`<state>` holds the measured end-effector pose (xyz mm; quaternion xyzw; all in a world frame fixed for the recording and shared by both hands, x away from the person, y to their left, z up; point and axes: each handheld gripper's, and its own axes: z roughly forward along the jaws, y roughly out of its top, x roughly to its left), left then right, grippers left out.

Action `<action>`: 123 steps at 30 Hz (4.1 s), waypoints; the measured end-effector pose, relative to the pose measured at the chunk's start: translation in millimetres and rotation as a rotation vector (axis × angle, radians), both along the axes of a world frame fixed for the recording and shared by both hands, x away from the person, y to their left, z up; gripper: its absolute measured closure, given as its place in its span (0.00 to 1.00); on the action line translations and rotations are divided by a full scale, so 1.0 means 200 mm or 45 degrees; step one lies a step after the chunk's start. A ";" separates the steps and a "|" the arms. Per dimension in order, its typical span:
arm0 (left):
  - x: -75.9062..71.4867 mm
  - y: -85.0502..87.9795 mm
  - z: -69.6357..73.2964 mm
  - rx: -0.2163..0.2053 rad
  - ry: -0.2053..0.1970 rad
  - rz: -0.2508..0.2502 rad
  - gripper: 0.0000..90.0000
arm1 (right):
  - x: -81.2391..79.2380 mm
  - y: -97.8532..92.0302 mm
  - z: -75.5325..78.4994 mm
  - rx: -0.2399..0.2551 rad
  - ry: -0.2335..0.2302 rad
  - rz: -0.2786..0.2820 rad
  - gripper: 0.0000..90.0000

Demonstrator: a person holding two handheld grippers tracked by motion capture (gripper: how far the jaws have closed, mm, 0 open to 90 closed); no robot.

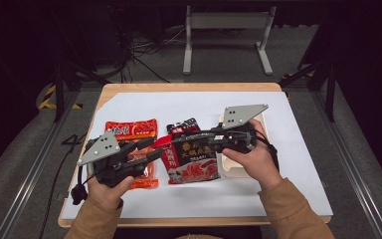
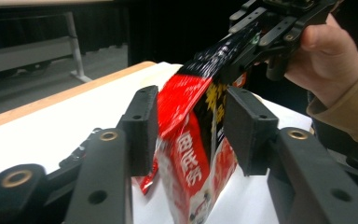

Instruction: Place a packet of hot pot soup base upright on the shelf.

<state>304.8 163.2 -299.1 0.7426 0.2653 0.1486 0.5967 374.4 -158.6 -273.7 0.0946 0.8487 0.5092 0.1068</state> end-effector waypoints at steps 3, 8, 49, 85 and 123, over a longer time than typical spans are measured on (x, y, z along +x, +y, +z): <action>0.01 0.02 -0.01 0.004 0.022 0.008 0.59 | 0.01 -0.01 0.03 0.005 -0.016 -0.022 0.84; 0.03 0.02 -0.04 0.026 0.039 0.017 0.56 | 0.03 -0.04 0.09 0.025 -0.058 -0.044 0.84; 0.14 0.07 -0.18 0.060 0.201 0.096 0.52 | 0.34 -0.35 0.27 0.069 -0.165 -0.307 0.83; 0.17 0.08 -0.21 0.069 0.209 0.122 0.44 | 0.58 -0.61 0.11 0.072 -0.283 -0.487 0.83; 0.18 0.08 -0.23 0.090 0.223 0.126 0.44 | 0.59 -0.72 -0.20 0.091 -0.139 -0.532 0.76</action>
